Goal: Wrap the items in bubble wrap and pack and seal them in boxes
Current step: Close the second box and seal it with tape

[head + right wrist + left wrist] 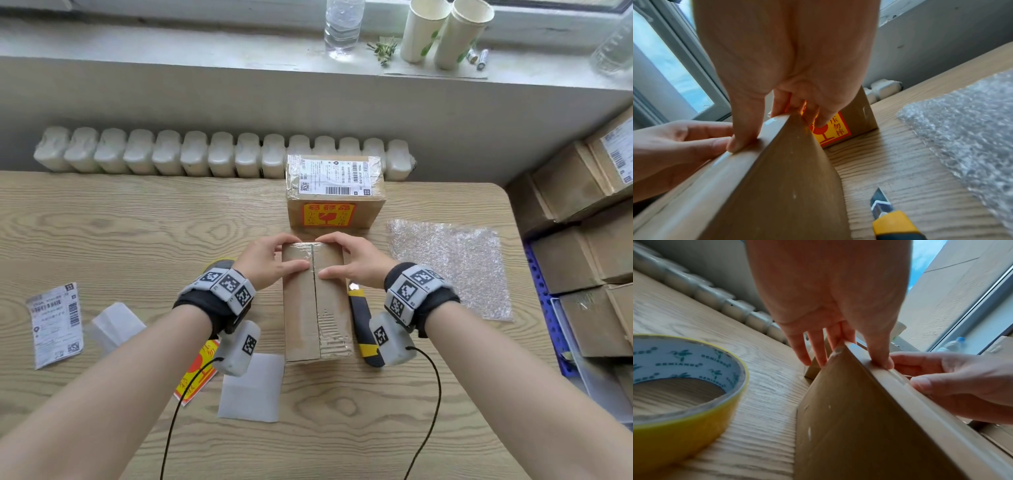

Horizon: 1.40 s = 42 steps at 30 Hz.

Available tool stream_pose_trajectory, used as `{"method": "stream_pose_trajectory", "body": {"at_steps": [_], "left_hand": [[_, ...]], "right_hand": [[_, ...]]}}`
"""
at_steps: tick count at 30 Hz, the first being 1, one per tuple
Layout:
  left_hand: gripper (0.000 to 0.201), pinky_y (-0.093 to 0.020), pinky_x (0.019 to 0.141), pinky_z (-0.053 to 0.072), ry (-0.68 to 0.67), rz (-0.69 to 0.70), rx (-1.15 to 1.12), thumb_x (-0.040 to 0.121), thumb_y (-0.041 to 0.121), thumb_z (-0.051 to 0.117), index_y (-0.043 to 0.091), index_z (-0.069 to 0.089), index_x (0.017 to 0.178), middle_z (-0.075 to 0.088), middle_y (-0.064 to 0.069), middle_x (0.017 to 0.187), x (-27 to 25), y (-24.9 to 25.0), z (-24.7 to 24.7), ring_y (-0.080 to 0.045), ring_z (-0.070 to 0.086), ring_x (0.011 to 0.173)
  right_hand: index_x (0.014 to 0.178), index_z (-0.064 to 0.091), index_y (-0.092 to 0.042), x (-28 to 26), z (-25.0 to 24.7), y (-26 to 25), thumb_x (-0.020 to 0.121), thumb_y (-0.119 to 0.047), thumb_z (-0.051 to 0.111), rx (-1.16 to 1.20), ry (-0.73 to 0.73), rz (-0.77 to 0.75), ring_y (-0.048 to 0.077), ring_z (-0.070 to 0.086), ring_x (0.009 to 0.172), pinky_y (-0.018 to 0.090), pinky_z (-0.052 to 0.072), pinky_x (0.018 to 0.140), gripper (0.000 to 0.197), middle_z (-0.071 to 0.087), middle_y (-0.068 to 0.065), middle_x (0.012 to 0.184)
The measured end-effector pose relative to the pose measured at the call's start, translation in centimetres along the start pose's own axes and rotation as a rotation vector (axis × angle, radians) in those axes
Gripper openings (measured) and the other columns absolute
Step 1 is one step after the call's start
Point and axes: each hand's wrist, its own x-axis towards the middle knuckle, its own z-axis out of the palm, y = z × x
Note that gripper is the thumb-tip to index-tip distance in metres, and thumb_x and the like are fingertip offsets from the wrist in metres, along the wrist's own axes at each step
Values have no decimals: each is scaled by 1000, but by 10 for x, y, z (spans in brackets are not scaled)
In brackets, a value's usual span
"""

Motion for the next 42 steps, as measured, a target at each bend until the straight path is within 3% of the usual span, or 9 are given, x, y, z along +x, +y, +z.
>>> {"method": "stream_pose_trajectory", "body": {"at_steps": [3, 8, 11, 16, 23, 30, 37, 40, 42], "left_hand": [[46, -32, 95, 48, -22, -68, -45, 67, 38, 82, 22, 67, 107, 68, 5, 106, 3, -2, -1, -11, 62, 102], [35, -34, 93, 51, -78, -112, -123, 77, 30, 75, 21, 61, 109, 67, 3, 107, -5, 5, -1, -15, 64, 104], [51, -40, 99, 46, -14, -67, -4, 79, 36, 72, 21, 54, 125, 60, 2, 123, -16, 5, 2, -18, 58, 112], [94, -28, 116, 14, 105, 9, 185, 76, 45, 72, 16, 21, 149, 7, -3, 159, -56, 15, 11, -14, 11, 145], [131, -31, 113, -9, -221, 148, 398, 50, 51, 87, 35, 4, 150, -35, 9, 145, -100, 7, 31, -11, -33, 136], [110, -24, 113, 6, -81, 129, 277, 61, 23, 87, 32, 20, 148, -24, 3, 154, -109, -1, 30, -4, -15, 136], [92, -31, 112, 23, 210, 13, 250, 60, 16, 88, 15, 42, 140, 14, -9, 157, -99, -7, 15, -23, 24, 141], [75, -37, 97, 46, 388, -37, 197, 65, 11, 84, 8, 50, 132, 49, -10, 131, -98, -4, 19, -24, 56, 111], [57, -34, 86, 51, 447, -108, 139, 69, 10, 82, 6, 57, 120, 60, -9, 110, -100, 1, 24, -19, 61, 89]], "right_hand": [[128, 53, -16, -2, 1, 2, 74, -19, 81, 59, 13, 45, 4, 51, 100, 0, 40, 76, 61, 55, -5, 111], [126, 51, -15, 0, 4, 5, 70, -24, 83, 101, 25, 126, 13, 52, 118, 26, 43, 101, 65, 57, -2, 120], [134, 46, -19, -8, 4, 5, 71, -28, 82, 16, 99, 102, 11, 45, 124, 27, 36, 106, 73, 51, -3, 134], [135, 46, -24, -18, 6, -4, 79, -24, 75, -114, 131, 15, 12, 39, 132, 29, 30, 111, 63, 41, -5, 146], [137, 44, -20, -22, 8, -10, 79, -20, 74, -214, 156, 86, 17, 43, 128, 32, 35, 108, 65, 45, 0, 140], [134, 44, -16, -38, 3, 1, 79, -24, 75, -186, 227, 157, 19, 47, 122, 29, 38, 101, 63, 47, 3, 134], [124, 50, -11, -56, -7, 12, 85, -20, 69, -159, 312, 228, 20, 51, 116, 27, 39, 92, 45, 54, 6, 127], [117, 49, -10, -61, -5, 19, 85, -18, 69, -100, 359, 272, 21, 52, 112, 30, 41, 92, 38, 55, 7, 121], [112, 48, -10, -65, -3, 23, 85, -16, 70, -33, 379, 283, 21, 54, 107, 31, 43, 92, 36, 55, 6, 113]]}}
